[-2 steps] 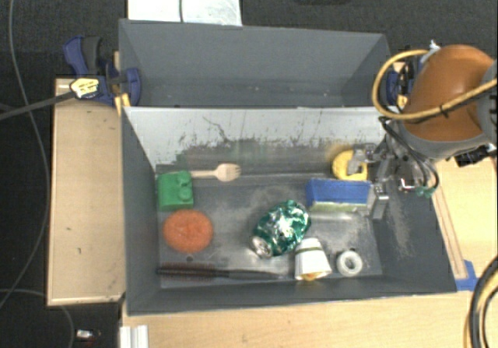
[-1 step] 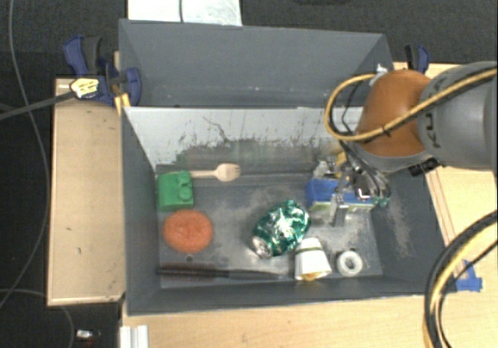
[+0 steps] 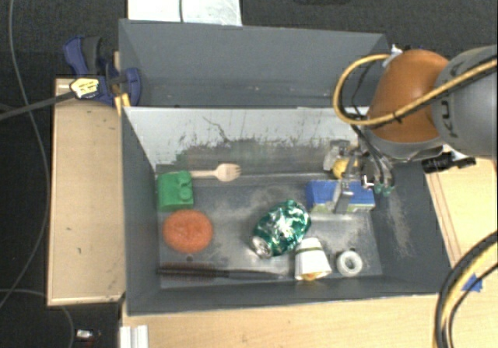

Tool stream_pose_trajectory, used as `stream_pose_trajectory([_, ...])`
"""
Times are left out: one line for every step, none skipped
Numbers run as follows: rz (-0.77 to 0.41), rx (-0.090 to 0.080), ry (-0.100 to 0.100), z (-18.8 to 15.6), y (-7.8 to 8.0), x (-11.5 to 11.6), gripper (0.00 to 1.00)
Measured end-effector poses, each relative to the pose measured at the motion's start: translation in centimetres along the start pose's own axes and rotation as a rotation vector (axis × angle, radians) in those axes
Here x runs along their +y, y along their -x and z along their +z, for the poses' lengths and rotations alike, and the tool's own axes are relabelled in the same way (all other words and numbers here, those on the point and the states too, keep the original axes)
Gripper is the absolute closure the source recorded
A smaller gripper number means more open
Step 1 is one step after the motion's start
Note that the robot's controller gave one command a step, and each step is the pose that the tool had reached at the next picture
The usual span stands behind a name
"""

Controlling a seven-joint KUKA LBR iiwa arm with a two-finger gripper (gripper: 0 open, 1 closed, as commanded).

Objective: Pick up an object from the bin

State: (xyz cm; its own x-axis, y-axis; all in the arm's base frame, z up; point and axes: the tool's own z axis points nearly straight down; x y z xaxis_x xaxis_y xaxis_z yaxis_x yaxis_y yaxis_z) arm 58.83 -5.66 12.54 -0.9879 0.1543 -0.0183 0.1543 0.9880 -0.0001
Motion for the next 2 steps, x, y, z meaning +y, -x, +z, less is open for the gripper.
stream_pose_trajectory([-0.147,0.024,0.003,5.64,-0.11,-0.5,0.0])
stream_pose_trajectory([0.044,0.003,0.002,5.44,0.17,-0.59,0.0])
